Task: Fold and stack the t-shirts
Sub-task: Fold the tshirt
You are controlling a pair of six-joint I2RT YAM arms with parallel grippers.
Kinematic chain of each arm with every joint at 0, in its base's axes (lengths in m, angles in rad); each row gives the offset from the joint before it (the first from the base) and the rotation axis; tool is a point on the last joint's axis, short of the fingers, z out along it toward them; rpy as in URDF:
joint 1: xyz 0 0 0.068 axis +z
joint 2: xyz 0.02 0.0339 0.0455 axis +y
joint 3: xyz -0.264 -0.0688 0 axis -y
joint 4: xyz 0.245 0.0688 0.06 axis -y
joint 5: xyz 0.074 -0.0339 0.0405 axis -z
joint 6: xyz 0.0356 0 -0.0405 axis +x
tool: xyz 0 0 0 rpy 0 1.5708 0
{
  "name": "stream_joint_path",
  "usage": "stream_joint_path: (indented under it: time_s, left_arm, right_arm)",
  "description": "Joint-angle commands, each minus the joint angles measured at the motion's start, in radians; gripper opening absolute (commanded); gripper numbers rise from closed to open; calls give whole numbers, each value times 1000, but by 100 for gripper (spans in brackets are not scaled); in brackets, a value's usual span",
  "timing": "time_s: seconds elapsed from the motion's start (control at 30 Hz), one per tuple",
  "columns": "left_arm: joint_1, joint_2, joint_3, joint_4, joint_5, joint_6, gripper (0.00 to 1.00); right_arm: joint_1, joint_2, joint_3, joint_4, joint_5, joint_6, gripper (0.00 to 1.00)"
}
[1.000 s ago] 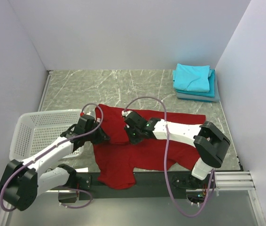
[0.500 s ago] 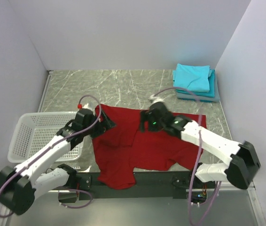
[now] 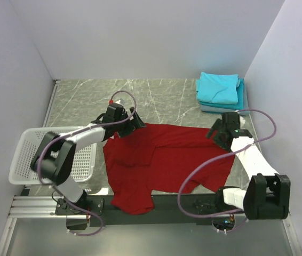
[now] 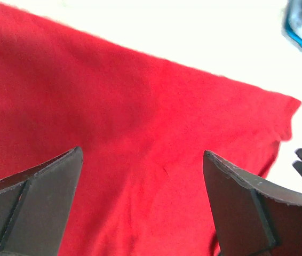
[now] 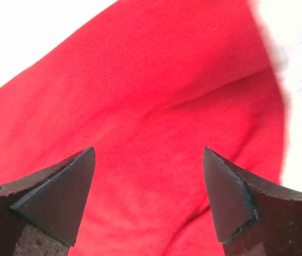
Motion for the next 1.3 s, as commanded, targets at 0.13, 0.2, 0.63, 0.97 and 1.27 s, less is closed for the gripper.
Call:
stream_joint_path:
  time_s: [0.13,0.2,0.63,0.97,1.27]
  left_arm:
    - [97,165,41,146,100,14,99]
    - [107,182,34,157,103,20,99]
    - [160,216,11,154,95,29,99]
    - [199,199,14,117,63,40,99]
    - [201,204,40,111,94,41,98]
  right_arm:
    - [-95,136,106,74,-52,-110,87]
    - [-95,179,139,103,-78,-116,87]
    - [-102,355,75,89,-14,-69,84]
    - [-193,262,57,10,112,-49,84]
    - [-185,139,97,68,-121,-147,84]
